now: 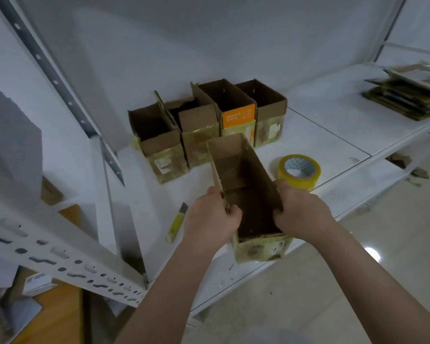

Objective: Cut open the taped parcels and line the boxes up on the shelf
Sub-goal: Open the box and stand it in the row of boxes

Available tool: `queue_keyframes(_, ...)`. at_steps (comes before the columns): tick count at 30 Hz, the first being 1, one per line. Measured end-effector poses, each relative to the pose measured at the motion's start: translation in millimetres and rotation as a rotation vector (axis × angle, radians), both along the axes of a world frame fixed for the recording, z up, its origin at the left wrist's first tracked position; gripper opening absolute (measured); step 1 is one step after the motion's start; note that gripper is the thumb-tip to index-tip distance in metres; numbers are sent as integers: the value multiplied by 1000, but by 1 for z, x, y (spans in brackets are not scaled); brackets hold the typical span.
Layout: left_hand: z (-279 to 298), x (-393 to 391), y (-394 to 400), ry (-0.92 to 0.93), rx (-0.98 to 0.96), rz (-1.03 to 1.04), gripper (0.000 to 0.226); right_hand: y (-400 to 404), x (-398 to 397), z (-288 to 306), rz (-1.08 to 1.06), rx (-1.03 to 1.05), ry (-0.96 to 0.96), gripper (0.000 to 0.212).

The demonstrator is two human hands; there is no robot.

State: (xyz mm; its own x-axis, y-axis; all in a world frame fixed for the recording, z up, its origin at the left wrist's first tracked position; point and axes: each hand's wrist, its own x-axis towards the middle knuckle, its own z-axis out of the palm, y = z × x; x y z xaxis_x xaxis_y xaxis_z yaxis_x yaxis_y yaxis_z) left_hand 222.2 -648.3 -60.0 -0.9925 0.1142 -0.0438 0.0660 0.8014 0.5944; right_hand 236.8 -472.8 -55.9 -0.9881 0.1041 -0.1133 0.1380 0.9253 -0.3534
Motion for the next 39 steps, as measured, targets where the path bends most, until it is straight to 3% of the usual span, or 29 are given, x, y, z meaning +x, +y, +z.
queue_keyframes(9, 45, -20, 50, 238, 54, -112, 23, 50, 2, 53, -126, -11, 178, 39)
queue_keyframes(15, 67, -58, 129, 329, 51, -215, 19, 128, -21, 72, -170, -41, 260, 38)
queue_keyframes(21, 64, -106, 229, 341, 84, -165, 17, 229, -76, 74, -175, -20, 292, 37)
queue_keyframes(29, 30, -165, 315, 249, 80, 20, 14, 315, -162, 44, -75, -39, 142, 29)
queue_keyframes(35, 4, -205, 326, 115, -10, 150, 14, 329, -219, 9, 54, -251, -69, 40)
queue_keyframes(39, -5, -221, 323, 130, -32, 202, 22, 328, -237, -6, 58, -306, -124, 38)
